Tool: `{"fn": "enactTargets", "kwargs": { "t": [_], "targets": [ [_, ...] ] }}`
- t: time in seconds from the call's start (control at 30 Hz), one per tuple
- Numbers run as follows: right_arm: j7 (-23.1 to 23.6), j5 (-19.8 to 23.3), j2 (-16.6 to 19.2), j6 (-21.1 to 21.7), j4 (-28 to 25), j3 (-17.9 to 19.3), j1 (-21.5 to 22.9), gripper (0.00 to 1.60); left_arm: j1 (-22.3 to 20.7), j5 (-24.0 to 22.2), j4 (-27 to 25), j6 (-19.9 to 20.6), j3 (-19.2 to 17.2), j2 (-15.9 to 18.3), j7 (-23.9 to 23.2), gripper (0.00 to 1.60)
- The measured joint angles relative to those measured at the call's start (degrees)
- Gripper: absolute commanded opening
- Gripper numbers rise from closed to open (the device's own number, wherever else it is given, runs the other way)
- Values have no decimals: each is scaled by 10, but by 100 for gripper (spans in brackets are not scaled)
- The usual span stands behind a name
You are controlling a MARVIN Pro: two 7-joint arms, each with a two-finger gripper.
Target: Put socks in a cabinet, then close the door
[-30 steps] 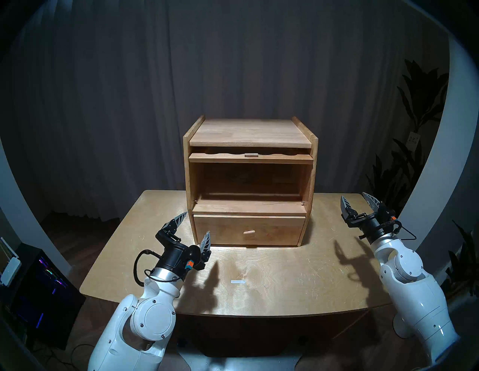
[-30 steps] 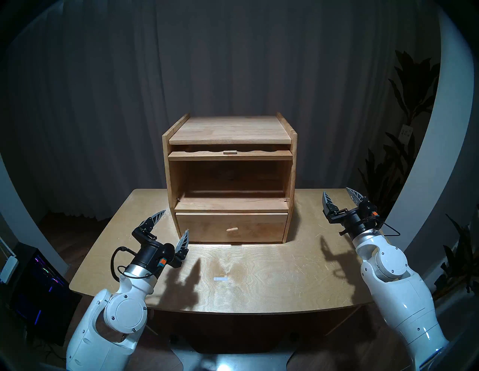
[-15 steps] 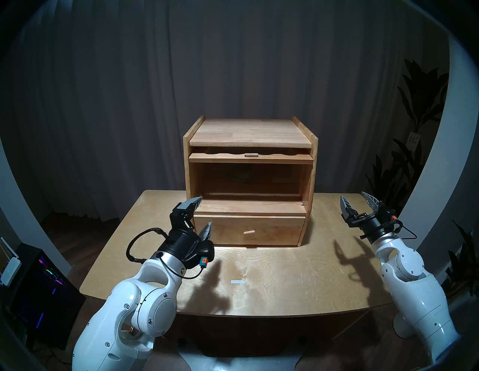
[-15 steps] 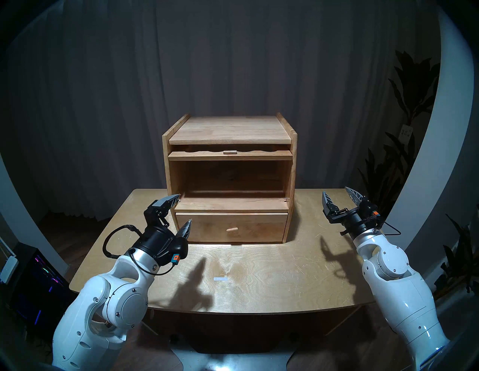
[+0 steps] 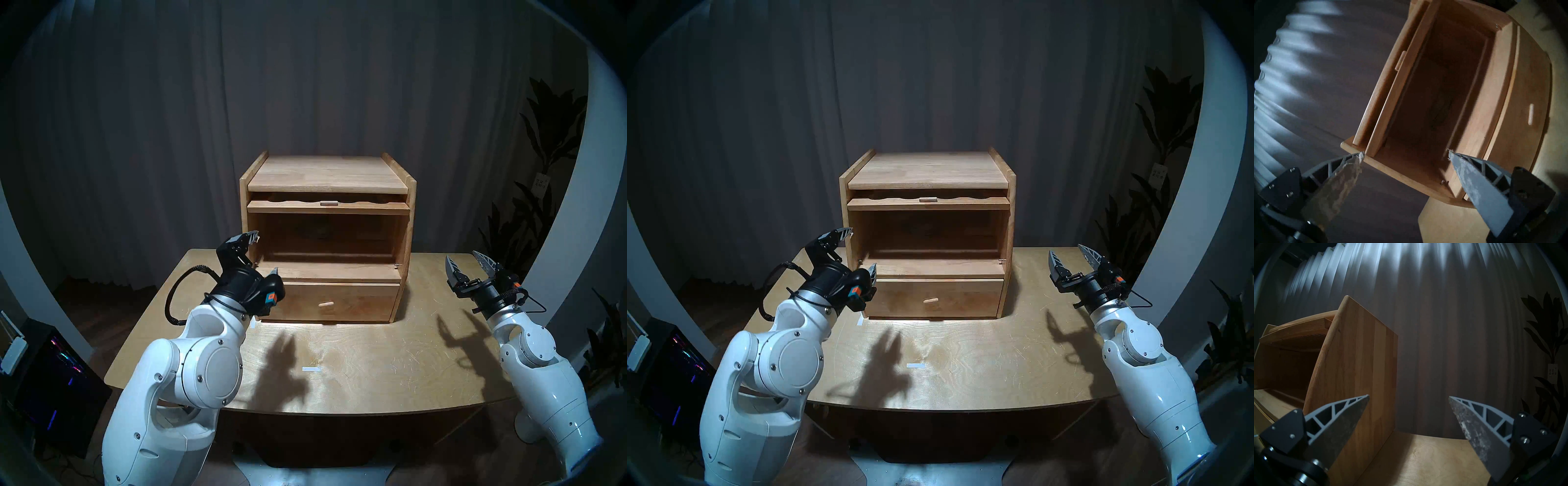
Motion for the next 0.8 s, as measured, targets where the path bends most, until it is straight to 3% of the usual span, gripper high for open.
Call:
{"fn": "enactTargets", "kwargs": {
  "t": [0.23,0.53,0.8],
  "targets": [
    [7,3,0,-3,3,1,1,160,-40,87,43,24,49,8,-1,160],
    [14,6,0,-6,5,2,2,160,-90,244,105,36,101,25,-2,160],
    [19,8,0,-9,7,2,3,160,-131,300,95,31,137,18,-56,160]
  ]
}}
